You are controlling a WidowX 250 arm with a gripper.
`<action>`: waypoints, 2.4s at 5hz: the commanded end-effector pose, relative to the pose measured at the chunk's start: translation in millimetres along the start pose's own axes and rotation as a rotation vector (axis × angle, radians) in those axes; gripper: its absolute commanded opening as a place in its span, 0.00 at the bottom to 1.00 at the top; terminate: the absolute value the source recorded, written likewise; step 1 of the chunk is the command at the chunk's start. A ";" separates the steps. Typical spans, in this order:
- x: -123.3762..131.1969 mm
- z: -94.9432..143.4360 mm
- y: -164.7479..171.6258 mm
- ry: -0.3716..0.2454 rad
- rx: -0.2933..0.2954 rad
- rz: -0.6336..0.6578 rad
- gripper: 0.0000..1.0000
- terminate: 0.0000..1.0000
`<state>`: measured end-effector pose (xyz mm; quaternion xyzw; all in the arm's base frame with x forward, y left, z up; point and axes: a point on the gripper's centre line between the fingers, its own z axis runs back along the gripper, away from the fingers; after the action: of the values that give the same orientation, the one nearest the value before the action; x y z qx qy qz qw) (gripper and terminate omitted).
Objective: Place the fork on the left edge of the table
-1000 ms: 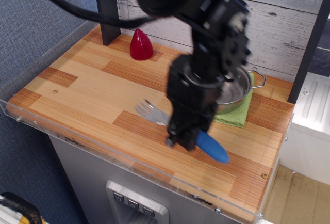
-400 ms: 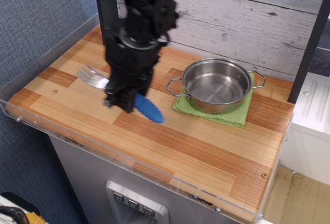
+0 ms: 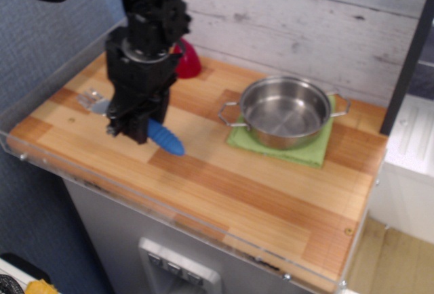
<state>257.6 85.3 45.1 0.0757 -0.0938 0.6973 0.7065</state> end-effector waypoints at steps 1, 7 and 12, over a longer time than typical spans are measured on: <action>17.8 -17.2 -4.7 0.042 -0.001 0.040 0.00 0.00; 34.9 -33.2 6.8 0.044 0.020 0.075 1.00 0.00; 12.6 42.1 -21.5 -0.064 -0.051 -0.160 1.00 0.00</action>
<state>273.8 85.2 71.1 0.0978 -0.1020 0.6310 0.7628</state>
